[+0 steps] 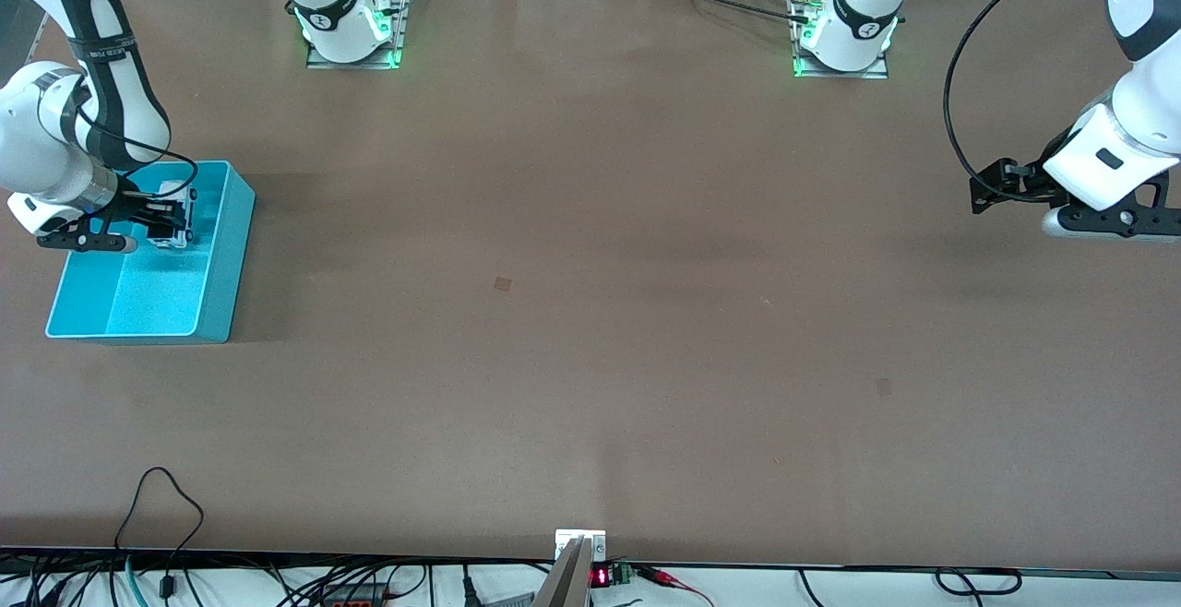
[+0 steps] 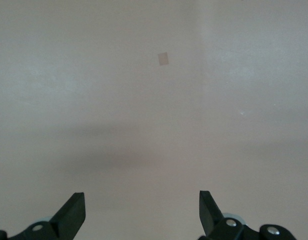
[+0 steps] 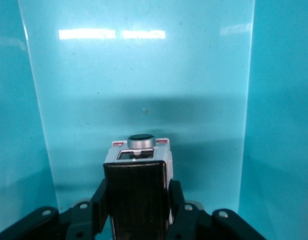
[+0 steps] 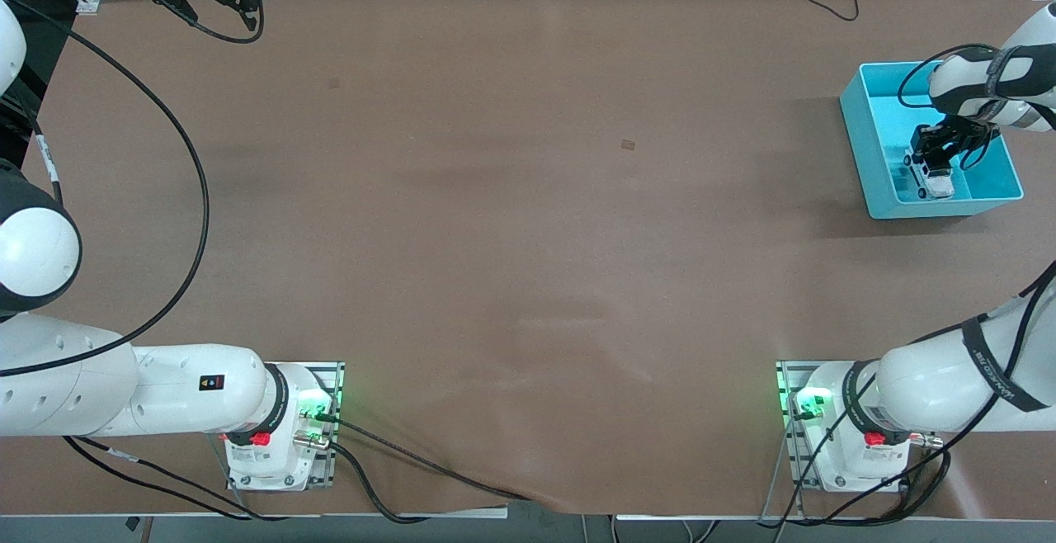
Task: Wind and store white jeep toy
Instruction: 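Lower the jeep into the bin and open the right gripper, then raise the open right gripper up out of the bin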
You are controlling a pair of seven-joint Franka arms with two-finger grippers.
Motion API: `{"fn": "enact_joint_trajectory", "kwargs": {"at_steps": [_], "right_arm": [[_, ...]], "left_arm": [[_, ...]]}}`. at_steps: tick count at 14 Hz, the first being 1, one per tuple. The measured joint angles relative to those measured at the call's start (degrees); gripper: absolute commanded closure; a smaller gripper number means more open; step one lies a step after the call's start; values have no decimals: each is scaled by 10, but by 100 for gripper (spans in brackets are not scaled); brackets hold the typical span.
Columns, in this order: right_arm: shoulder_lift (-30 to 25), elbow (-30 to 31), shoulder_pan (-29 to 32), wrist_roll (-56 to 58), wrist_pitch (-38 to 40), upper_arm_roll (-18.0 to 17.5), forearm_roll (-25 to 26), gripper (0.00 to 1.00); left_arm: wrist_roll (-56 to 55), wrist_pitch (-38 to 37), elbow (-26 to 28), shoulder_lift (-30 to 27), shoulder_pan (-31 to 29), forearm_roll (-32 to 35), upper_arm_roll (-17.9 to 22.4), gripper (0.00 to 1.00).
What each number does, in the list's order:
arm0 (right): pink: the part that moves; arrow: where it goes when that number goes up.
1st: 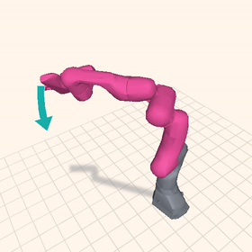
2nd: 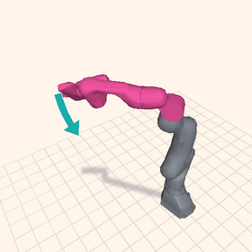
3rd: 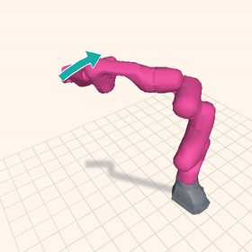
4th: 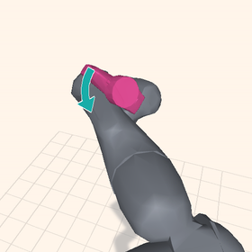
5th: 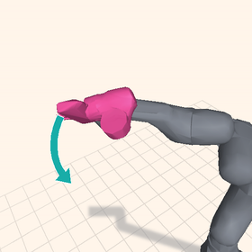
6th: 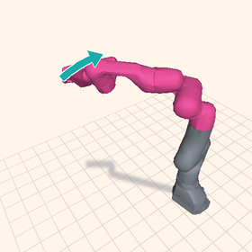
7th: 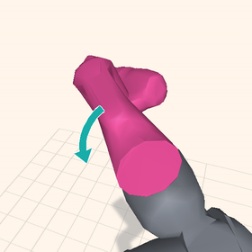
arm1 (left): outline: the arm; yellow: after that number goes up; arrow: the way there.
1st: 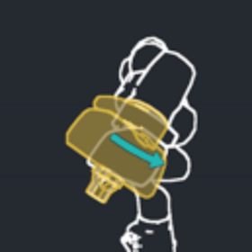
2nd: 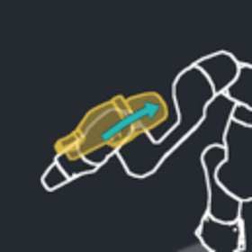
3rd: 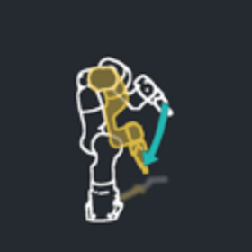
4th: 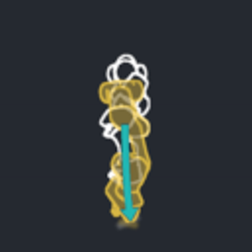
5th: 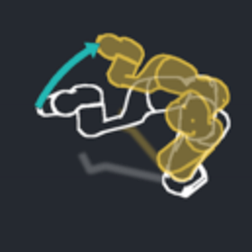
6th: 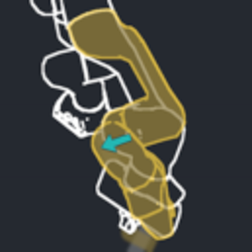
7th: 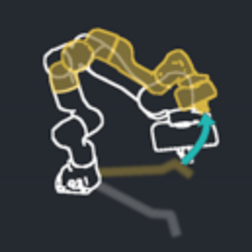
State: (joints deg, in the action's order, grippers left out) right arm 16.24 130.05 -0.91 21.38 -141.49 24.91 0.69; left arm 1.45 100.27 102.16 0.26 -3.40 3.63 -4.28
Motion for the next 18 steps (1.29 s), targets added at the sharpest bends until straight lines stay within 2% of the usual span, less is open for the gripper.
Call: {"fn": "enact_joint_trajectory", "kwargs": {"at_steps": [2,3,6,9,10,12,18], "right_arm": [[8,0,0,0,-2,-1,-2,100],[13,0,0,0,-4,-1,-4,92],[24,0,0,0,-8,-2,-5,48],[31,0,0,0,-10,-6,-6,14],[31,-2,0,0,-10,-7,-6,12],[27,-8,0,0,-11,-10,-6,0],[-21,-36,-14,44,-7,-15,-6,0]], "left_arm": [[0,-1,0,0,0,0,0,0],[0,-1,0,0,0,0,0,0],[0,-1,0,0,-1,0,1,0],[0,-1,0,0,-1,0,2,0],[0,-1,0,0,-1,0,2,0],[0,-1,0,0,-1,0,2,0],[0,-1,0,0,-1,0,1,0]]}}
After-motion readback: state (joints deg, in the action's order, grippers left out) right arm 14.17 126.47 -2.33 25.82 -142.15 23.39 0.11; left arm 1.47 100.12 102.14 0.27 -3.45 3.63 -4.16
